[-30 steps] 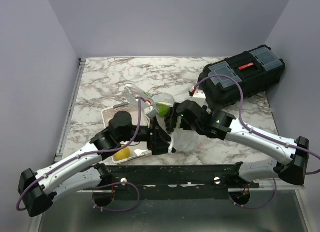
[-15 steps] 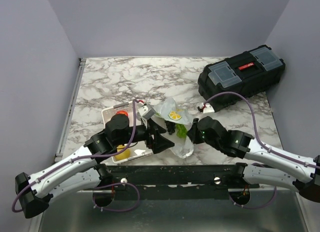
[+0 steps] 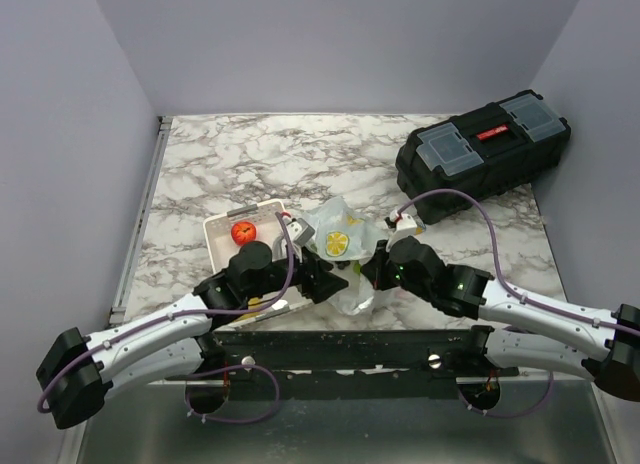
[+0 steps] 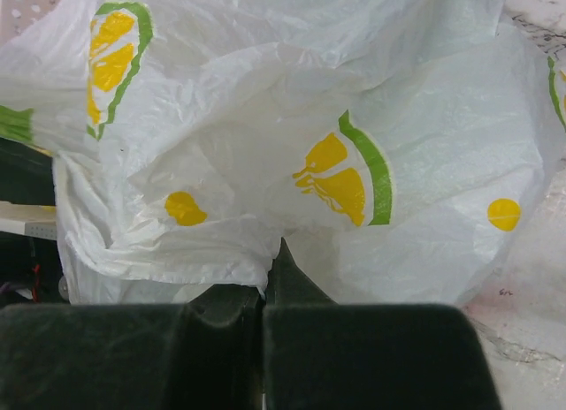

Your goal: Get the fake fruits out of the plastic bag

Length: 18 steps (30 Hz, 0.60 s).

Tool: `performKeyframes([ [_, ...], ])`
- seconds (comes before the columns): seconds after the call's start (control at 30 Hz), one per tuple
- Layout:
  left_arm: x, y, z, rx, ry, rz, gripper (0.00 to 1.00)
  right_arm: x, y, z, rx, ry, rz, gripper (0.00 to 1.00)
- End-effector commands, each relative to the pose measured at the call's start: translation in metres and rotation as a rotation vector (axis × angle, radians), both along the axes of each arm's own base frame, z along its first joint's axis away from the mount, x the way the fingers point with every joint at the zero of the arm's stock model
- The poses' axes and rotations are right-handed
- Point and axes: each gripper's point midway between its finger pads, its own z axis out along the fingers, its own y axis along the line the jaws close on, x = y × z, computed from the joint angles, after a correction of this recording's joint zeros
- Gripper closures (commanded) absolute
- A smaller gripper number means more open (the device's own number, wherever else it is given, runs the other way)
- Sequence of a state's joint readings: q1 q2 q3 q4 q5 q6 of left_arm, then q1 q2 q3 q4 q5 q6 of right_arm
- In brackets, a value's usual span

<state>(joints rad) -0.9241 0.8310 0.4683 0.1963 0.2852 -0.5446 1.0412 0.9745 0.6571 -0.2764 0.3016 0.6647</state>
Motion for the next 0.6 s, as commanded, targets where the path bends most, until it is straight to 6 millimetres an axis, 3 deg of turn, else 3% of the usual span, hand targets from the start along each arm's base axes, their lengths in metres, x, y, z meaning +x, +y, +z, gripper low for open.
performKeyframes([
  [0.0,0.025,-0.008,0.003,-0.036,-0.063,0.083,0.33,0.0,0.0,0.002,0.022,0.029,-0.042,0.99],
  [0.13,0.034,-0.006,-0.019,0.028,-0.049,0.125,0.34,0.002,-0.009,0.002,0.019,0.04,-0.102,0.99],
  [0.27,0.066,0.015,-0.041,0.191,-0.041,0.302,0.18,0.0,-0.01,-0.008,0.007,0.058,-0.104,0.92],
  [0.37,0.082,0.023,-0.04,0.261,-0.003,0.34,0.15,-0.007,-0.008,-0.021,-0.023,0.102,-0.076,0.76],
  [0.57,0.111,0.017,-0.032,0.19,0.174,0.279,0.1,-0.022,-0.017,-0.045,-0.127,0.201,-0.055,0.41],
])
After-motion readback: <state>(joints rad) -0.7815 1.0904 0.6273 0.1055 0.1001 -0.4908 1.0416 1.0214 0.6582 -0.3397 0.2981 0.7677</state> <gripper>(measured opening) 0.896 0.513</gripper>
